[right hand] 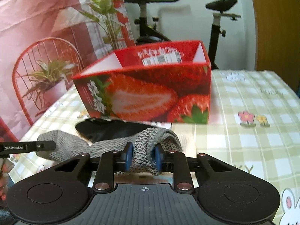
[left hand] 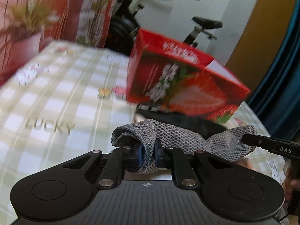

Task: Organize soft objects
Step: 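Lift the grey glove with the left gripper and carry it over the red box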

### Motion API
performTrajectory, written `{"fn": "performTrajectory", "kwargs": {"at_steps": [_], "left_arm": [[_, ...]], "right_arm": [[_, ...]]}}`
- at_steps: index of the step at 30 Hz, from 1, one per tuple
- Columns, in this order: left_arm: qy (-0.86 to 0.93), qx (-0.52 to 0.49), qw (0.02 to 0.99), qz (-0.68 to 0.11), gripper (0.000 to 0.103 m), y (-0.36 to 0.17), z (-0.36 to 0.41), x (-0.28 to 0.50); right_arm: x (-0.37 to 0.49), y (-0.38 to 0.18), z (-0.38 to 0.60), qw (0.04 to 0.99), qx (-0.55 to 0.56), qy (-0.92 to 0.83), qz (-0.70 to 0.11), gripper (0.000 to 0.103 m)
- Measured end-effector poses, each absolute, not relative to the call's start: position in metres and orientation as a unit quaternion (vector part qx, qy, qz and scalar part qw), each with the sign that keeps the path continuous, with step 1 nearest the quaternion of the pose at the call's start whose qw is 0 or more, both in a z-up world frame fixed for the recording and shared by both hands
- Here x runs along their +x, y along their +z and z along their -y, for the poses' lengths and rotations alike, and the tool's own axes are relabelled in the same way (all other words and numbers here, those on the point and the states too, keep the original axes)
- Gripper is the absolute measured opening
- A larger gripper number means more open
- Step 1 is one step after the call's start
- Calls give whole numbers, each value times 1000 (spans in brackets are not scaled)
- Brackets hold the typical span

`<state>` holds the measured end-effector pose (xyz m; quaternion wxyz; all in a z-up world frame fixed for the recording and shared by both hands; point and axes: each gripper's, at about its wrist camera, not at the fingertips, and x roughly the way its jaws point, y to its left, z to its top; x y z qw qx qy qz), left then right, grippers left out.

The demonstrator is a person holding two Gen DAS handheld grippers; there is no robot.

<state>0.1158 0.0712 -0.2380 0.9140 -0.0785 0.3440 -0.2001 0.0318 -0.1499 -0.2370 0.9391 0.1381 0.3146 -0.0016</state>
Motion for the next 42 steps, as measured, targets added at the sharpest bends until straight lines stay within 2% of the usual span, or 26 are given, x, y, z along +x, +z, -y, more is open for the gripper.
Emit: {"fn": "performTrajectory", "kwargs": {"at_steps": [21, 42], "left_arm": [[-233, -34, 933, -272, 13, -173, -42, 138], [-226, -23, 943, -245, 12, -140, -19, 216]], "right_arm": [[54, -176, 166, 961, 99, 7, -258, 19], [140, -137, 196, 969, 37, 1, -244, 17]]}}
